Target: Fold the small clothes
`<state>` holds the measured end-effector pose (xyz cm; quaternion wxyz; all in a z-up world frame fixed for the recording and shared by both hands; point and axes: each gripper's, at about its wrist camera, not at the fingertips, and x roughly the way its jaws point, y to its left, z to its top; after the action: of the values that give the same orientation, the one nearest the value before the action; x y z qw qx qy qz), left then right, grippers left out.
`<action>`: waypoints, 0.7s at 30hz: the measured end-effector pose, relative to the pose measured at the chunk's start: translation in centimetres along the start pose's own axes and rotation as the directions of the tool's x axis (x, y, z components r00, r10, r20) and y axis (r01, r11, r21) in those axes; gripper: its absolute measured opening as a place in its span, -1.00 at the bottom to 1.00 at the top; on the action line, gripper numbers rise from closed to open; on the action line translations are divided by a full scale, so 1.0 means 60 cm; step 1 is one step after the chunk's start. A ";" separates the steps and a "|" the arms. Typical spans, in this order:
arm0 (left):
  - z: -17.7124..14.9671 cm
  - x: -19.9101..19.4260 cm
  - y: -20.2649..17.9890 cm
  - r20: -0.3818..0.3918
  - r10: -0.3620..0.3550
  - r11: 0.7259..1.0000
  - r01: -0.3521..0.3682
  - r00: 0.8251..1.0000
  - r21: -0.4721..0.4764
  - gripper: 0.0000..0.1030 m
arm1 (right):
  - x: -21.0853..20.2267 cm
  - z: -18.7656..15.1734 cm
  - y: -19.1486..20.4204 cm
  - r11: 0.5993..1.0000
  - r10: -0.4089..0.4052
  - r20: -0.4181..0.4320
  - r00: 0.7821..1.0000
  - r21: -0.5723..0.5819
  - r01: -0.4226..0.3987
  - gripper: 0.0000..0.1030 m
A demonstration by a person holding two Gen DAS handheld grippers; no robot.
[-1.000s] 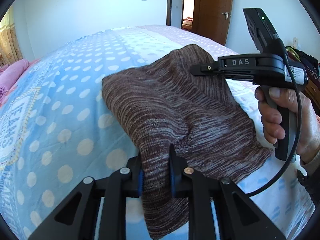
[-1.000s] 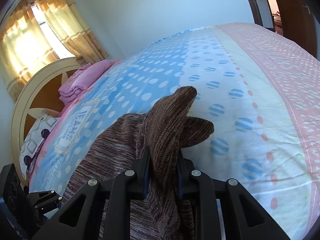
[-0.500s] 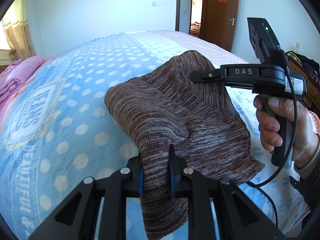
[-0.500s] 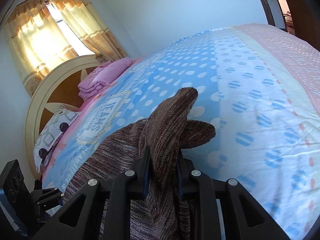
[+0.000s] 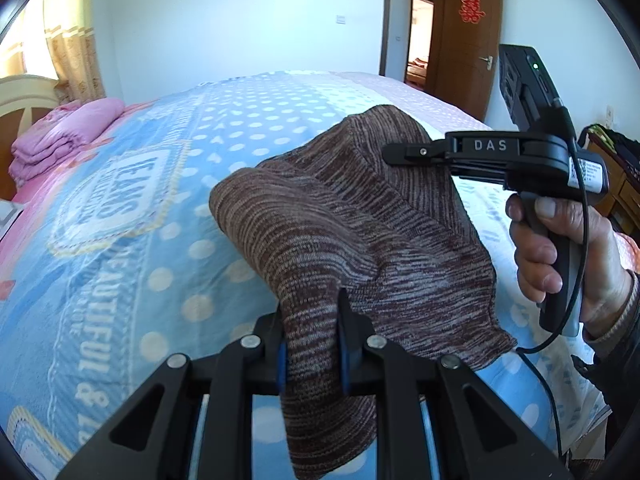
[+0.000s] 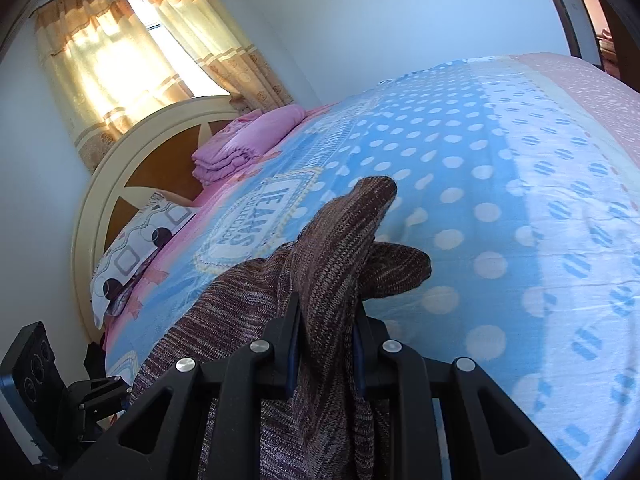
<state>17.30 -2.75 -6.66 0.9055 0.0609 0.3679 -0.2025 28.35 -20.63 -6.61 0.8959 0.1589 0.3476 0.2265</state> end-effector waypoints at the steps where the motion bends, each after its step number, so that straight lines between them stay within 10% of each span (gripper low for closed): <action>1: -0.005 -0.003 0.006 0.001 0.005 1.000 -0.005 1.000 -0.004 -0.62 | 0.005 -0.001 0.008 1.000 0.007 -0.003 1.000 -0.005 -0.007 -0.59; 21: -0.059 -0.077 0.108 0.029 0.123 0.991 -0.122 0.992 -0.052 -0.62 | 0.095 -0.008 0.161 0.987 0.127 -0.061 0.990 -0.092 -0.132 -0.59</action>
<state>14.74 5.57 -6.29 0.9233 0.0572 0.3538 -0.1382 28.89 -9.46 -5.80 0.8759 0.1317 0.3500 0.3050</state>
